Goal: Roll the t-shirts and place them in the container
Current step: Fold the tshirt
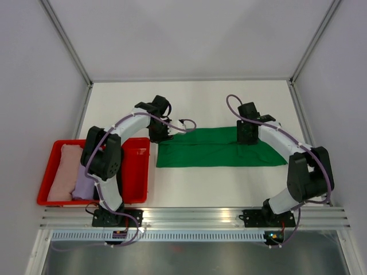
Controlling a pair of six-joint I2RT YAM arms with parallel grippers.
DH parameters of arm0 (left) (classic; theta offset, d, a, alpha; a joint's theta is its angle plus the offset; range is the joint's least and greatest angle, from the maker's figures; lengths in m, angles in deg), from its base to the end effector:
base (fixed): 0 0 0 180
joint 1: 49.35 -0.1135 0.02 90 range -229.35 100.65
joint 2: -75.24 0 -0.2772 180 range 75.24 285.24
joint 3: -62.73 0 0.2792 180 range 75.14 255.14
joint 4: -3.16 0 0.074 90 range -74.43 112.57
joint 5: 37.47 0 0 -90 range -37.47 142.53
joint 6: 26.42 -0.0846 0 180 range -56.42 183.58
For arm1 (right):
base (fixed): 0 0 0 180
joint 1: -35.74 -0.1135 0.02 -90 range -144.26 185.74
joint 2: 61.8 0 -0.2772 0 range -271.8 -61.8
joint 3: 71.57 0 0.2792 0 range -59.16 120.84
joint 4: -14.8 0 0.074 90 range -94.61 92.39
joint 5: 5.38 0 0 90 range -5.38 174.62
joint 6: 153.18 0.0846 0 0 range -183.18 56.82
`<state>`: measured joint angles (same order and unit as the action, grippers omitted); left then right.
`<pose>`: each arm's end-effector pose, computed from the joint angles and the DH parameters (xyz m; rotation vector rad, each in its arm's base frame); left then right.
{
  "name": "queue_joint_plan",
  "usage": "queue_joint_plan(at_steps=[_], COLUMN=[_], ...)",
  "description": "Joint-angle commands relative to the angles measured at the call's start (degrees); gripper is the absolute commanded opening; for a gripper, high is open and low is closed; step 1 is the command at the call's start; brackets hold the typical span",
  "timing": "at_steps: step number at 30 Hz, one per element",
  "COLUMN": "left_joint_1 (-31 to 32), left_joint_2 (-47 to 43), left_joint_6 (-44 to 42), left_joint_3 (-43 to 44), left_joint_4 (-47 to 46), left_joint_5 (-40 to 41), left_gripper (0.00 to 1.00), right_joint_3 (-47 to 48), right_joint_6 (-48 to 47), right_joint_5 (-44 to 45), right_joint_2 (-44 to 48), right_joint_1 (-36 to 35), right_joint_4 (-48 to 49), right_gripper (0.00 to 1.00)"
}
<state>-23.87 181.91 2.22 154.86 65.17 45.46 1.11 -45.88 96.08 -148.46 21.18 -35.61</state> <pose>0.3625 -0.1843 0.1553 1.9947 2.0774 -0.0647 0.3358 0.0699 0.1813 0.1241 2.6549 -0.0906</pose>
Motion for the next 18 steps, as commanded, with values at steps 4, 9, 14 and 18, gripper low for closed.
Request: queue_joint_plan(at_steps=[4,9,14,18], left_joint_1=[-0.07,0.01,0.1,0.01], left_joint_2=[-2.35,-0.77,-0.24,0.03], left_joint_6=[3.71,3.88,4.76,4.94], left_joint_3=[1.49,0.61,0.43,0.43], left_joint_4=[0.14,0.14,0.14,0.23], left_joint_5=[0.48,1.36,0.92,1.18], left_gripper=[0.52,0.52,0.52,0.52], right_joint_3=[0.29,-0.5,-2.17,-3.67], right_joint_6=[-2.01,-2.1,-1.48,-0.6], right_joint_5=[-3.38,-3.99,-2.77,-2.41], right_joint_2=[-7.03,-9.5,-9.41,-9.59], right_joint_1=[-2.22,-2.92,-3.8,-5.12], right_joint_4=[2.84,2.93,1.88,2.14], right_gripper=[0.47,0.46,0.45,0.4])
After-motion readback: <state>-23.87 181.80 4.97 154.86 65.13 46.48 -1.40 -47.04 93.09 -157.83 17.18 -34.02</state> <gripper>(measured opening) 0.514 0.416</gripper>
